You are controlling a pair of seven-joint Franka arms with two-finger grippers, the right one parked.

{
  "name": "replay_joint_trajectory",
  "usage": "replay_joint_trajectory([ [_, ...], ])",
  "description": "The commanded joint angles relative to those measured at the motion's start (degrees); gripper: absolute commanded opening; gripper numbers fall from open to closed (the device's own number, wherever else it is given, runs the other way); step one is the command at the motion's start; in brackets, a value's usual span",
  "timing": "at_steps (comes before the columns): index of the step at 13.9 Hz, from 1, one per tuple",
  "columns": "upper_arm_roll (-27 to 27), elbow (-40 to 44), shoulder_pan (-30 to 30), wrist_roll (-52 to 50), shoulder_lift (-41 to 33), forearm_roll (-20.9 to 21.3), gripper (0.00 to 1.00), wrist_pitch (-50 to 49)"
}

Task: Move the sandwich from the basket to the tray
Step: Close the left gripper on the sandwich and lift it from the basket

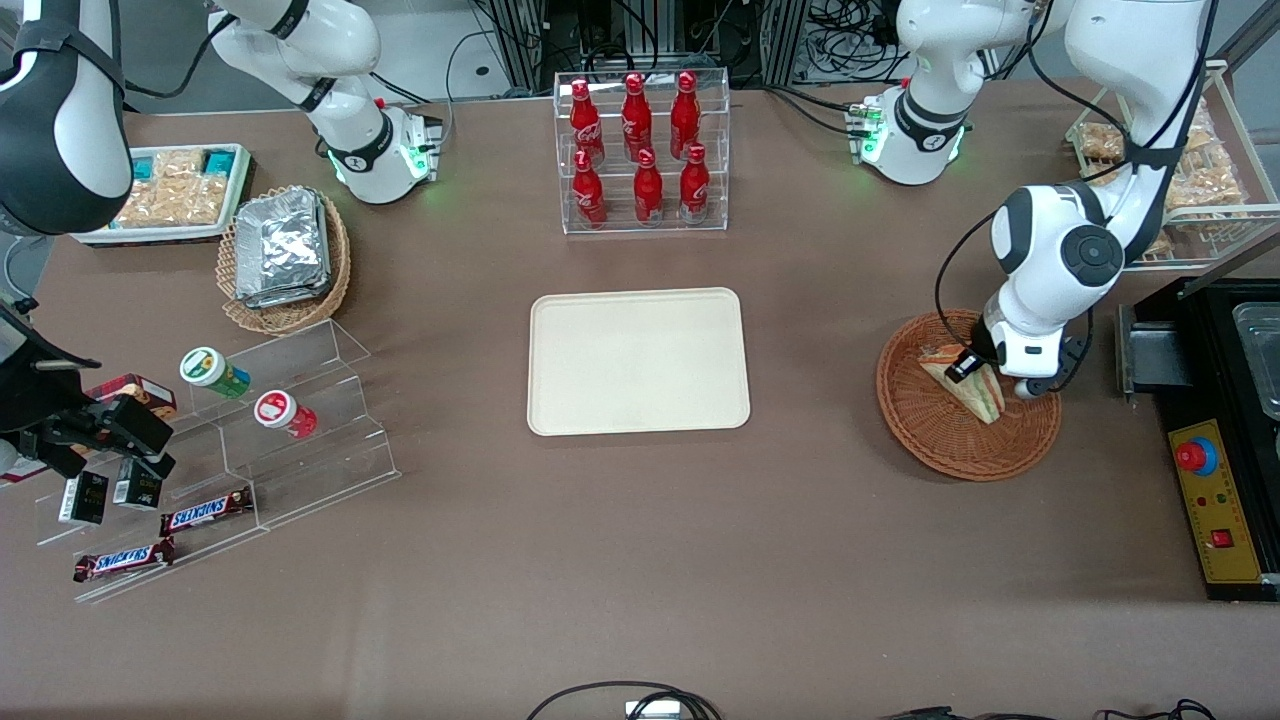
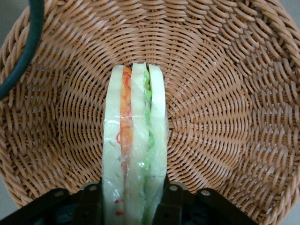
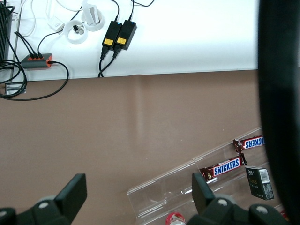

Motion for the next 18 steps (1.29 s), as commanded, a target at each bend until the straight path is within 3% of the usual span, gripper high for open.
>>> replay_joint_trajectory([
  [1,0.2,-0.1,0.3,-1.1,-0.8,1.1,0.00,0.5],
  [7,-0.1,5.6,0.1,4.6,-8.1,2.4,0.00,-13.8],
  [11,-1.9,15.5,-1.2,10.7,-8.7,2.6,0.00,-25.4],
  [14,-6.5,20.6,-1.3,16.8,-8.5,2.5,0.00,-30.1],
  [18,-15.0,22.1,-1.3,17.3,-8.1,2.5,0.00,-29.9],
])
